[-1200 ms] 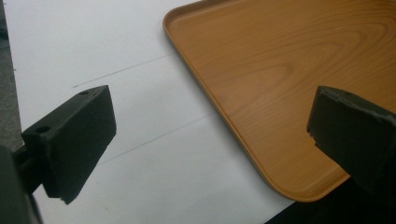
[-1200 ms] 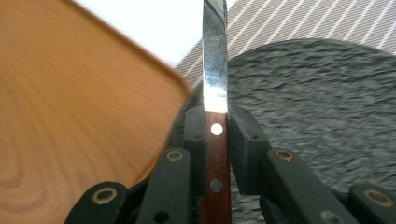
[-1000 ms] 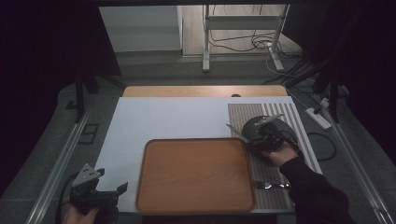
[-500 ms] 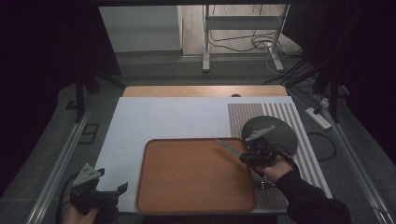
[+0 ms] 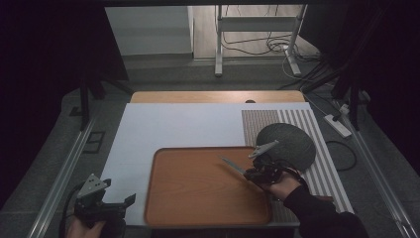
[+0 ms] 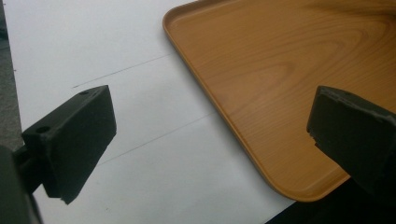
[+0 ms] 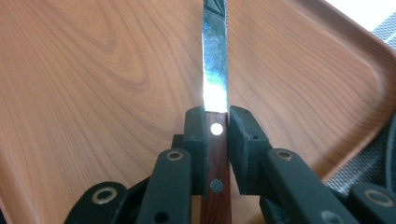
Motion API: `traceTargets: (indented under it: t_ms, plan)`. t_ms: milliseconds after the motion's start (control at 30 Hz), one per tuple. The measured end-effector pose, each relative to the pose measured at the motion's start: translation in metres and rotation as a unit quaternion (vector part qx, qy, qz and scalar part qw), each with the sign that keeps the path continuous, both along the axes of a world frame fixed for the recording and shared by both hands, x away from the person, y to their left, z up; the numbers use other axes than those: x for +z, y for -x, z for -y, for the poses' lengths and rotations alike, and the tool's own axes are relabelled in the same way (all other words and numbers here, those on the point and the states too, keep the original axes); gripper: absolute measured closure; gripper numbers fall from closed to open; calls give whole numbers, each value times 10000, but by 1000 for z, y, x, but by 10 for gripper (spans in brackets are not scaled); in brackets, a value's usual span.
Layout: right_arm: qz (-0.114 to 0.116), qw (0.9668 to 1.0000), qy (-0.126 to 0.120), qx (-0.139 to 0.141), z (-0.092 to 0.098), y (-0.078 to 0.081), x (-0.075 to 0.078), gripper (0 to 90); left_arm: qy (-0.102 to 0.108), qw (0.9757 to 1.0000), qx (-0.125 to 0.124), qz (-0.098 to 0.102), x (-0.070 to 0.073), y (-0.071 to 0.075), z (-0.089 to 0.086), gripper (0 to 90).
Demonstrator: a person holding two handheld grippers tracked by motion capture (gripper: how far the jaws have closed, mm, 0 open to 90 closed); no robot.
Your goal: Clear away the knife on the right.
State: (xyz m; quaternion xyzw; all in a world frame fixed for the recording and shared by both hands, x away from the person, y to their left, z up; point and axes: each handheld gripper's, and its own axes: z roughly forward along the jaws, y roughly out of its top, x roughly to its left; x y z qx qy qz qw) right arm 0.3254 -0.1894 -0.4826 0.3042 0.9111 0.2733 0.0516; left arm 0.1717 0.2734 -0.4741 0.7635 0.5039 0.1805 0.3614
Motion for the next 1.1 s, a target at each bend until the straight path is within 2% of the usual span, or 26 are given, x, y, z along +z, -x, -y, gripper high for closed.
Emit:
traceTargets:
  t_ms: [267,400,467,533,567,600,633,700,733,767,800,867,933,967,1000,1033,1100]
  plan:
    - [-88,9999,47,107,-16,7,-9,772,-17,10000,-7,-6,0,0,0,22]
    - [-77,9997,218,123,-18,9,-16,771,-18,10000,-14,-5,0,0,0,22]
    - [-129,9989,406,191,-20,9,-22,767,-19,10000,-15,-2,0,0,0,22]
    - [-129,9989,407,214,-20,10,-23,763,-18,10000,-17,-3,0,0,0,22]
    - [-201,9987,398,230,-20,9,-22,702,-12,10000,-13,-3,0,0,0,22]
    - [-201,9987,398,230,-20,9,-22,702,-12,10000,-13,-3,0,0,0,22]
    - [-196,9988,381,229,-19,8,-20,637,-14,10000,-13,-5,0,0,0,21]
    - [-138,9994,227,211,-18,6,-15,611,-23,10000,-16,-8,0,0,0,22]
    - [-138,9994,227,211,-18,6,-15,611,-23,10000,-16,-8,0,0,0,22]
    - [-10,9995,147,278,-18,5,-8,677,-25,10000,-21,-14,0,-1,1,22]
    - [-10,9995,147,278,-18,5,-8,677,-25,10000,-21,-14,0,-1,1,22]
    - [79,9987,94,486,-21,5,-4,805,-25,10000,-19,-17,0,-1,1,22]
    - [37,9976,132,684,-28,5,-4,880,-42,10000,-19,-19,0,-1,1,22]
    - [-47,9963,190,836,-37,4,-8,892,-54,10000,-22,-23,0,-1,1,22]
    - [-47,9963,190,836,-37,4,-8,892,-54,10000,-22,-23,0,-1,1,22]
    - [-78,9949,304,954,-44,1,-15,892,-54,10000,-21,-23,0,-1,1,22]
    - [-102,9941,414,994,-47,-1,-20,892,-53,10000,-23,-23,0,-1,1,22]
